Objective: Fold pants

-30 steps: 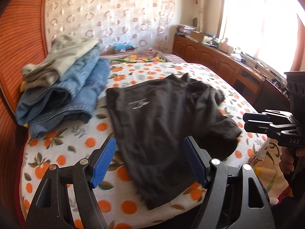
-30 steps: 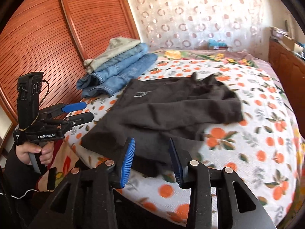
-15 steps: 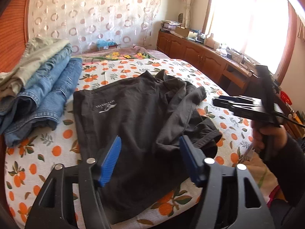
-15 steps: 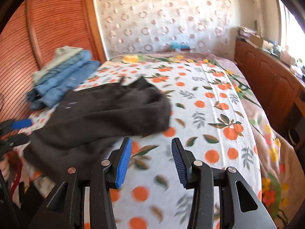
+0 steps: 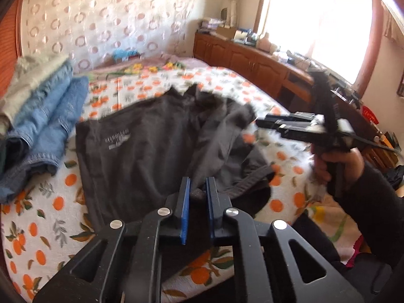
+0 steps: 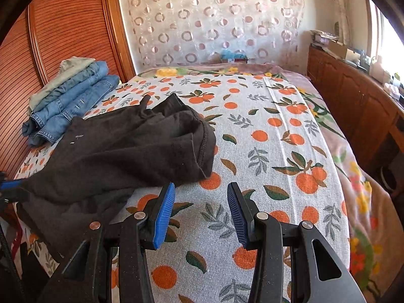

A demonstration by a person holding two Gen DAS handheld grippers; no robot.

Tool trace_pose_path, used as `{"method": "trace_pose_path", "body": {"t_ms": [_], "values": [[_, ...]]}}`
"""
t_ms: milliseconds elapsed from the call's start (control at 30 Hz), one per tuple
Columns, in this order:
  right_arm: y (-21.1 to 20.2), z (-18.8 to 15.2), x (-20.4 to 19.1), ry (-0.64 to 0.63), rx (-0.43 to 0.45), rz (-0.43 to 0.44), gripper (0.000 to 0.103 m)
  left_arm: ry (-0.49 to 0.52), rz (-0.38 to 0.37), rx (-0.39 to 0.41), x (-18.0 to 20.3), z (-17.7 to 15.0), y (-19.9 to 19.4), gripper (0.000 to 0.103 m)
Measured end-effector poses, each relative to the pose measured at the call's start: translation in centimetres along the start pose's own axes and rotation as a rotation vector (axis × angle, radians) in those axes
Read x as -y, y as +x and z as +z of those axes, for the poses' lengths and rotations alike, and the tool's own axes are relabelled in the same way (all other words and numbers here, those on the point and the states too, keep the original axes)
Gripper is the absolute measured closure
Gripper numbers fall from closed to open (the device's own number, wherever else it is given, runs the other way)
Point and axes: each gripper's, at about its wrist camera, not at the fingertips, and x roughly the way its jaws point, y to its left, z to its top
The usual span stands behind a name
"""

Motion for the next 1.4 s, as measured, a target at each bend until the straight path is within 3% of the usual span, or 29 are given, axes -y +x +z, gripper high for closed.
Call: {"method": "trace_pose_path", "body": {"t_ms": [167, 300, 433, 567, 733, 1067, 1400], "values": [[0.3, -0.3, 1.4, 0.029, -0.001, 0.003, 0.058, -0.026, 0.004, 0.083, -0.7, 0.8, -4.3, 0.091], [0.0, -0.3, 1.4, 0.019, 0.001, -0.004, 0.058, -0.068, 0.045, 0.083, -2.8, -0.3, -6.3, 0.09], [0.1, -0.3, 1.4, 0.016, 0.0, -0.001, 0.058, -0.137, 0.094, 0.001, -5.3, -3.1, -4.9, 0.09], [0.2, -0.2, 1.5, 0.009, -0.004, 0.005, 0.058, -0.191, 0.091, -0.057, -6.7, -5.4, -2.7, 0.09], [-0.1, 0.0, 0.2, -0.06, -0.024, 0.022, 0.058, -0.211, 0.087, -0.056, -6.9, -6.4, -1.8, 0.09], [-1.1, -0.8, -4.8, -0.167, -0.082, 0.188, 0.058, -0.212, 0.093, -0.062, -7.0, -7.3, -1.4, 0.087], [0.4, -1.1, -6.2, -0.247, -0.131, 0.17, 0.058, -0.232, 0.085, -0.05, -7.2, -7.6, -1.8, 0.081]]}}
